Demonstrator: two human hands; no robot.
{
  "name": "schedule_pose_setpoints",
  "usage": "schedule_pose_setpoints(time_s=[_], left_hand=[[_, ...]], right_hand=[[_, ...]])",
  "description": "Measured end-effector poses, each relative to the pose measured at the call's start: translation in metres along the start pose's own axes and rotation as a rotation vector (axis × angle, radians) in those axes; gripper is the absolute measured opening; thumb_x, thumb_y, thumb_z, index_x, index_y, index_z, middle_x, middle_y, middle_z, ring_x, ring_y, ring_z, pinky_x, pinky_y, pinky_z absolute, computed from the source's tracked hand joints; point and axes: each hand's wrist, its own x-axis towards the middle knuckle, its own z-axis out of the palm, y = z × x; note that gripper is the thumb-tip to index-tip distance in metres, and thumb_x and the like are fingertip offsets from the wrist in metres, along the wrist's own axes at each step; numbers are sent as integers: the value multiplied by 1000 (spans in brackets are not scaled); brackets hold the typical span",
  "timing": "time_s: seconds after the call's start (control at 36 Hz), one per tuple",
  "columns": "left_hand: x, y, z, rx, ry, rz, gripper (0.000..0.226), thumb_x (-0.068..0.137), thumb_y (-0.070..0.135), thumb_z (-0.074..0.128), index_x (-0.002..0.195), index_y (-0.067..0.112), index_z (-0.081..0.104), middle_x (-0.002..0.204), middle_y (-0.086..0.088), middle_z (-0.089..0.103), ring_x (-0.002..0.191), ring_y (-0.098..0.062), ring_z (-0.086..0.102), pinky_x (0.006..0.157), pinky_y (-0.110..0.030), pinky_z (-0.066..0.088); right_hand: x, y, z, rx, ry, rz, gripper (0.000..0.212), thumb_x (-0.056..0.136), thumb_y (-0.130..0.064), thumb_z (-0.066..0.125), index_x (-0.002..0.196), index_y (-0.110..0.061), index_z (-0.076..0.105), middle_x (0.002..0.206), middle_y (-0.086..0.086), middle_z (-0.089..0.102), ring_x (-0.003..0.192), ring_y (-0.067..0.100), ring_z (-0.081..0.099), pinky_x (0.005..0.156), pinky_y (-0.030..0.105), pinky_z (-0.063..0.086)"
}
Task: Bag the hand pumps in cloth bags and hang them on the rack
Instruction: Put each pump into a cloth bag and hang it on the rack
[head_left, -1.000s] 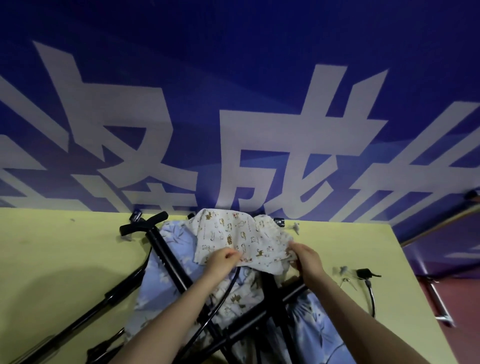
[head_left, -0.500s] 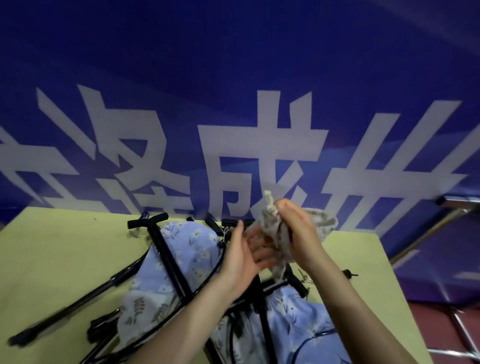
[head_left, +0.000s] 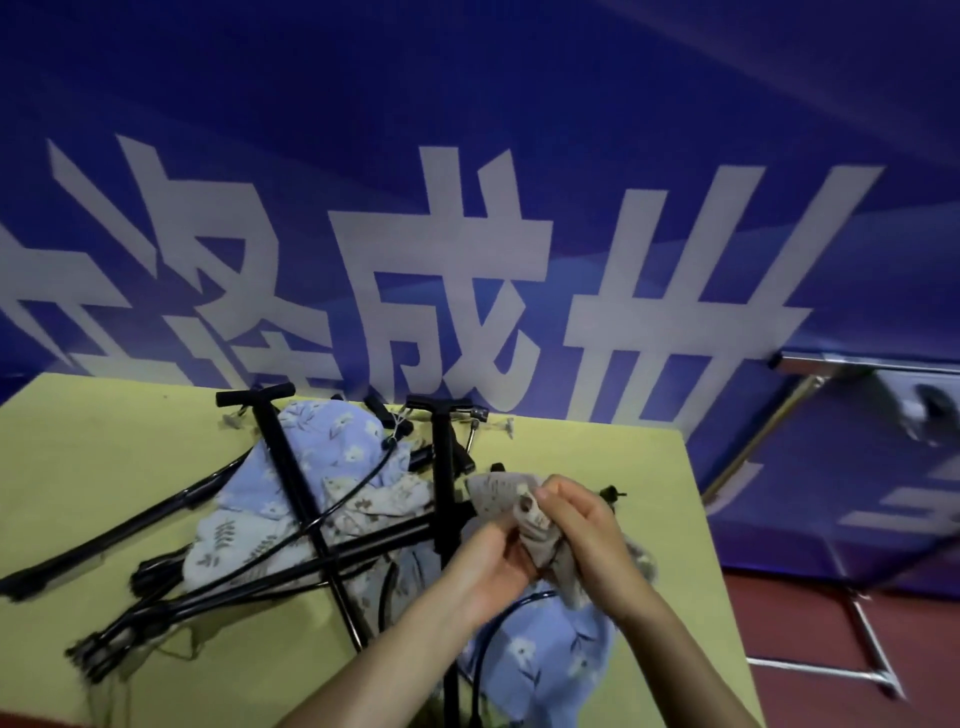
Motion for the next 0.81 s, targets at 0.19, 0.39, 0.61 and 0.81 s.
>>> schedule_pose_setpoints(time_s=[0.19, 0.39, 0.61, 0.81], left_hand=[[-7, -20, 23, -59, -2, 69, 40, 99, 15, 42, 79, 2, 74, 77, -13, 73, 64, -20, 71, 55, -28, 57], [-7, -10, 20, -89, -24, 111, 27, 99, 12, 43, 93, 15, 69, 89, -11, 74, 87, -25, 65, 76, -39, 51], [0, 2, 21, 55, -35, 77, 37, 102, 22, 36, 114, 0, 63, 102, -17, 73, 87, -27, 72, 69, -36, 57], [1, 22, 5, 530, 181, 247, 50, 92, 54, 49, 116, 14, 65, 115, -11, 69, 104, -26, 66, 93, -39, 51]], right_hand=[[-24, 7, -41, -38, 213, 5, 35, 82, -41, 59, 81, -6, 55, 75, 16, 49, 65, 26, 41, 55, 33, 39], [-38, 23, -78, -171, 473, 16, 34, 92, -26, 63, 123, -24, 48, 92, 8, 63, 71, 9, 62, 59, 15, 46], [-26, 32, -110, -664, 343, 12, 24, 87, -19, 66, 71, -34, 56, 66, 1, 44, 66, 10, 46, 62, 31, 36], [-13, 14, -116, -91, 28, 185, 51, 79, -48, 71, 72, 1, 61, 74, 13, 59, 71, 24, 56, 66, 32, 47]])
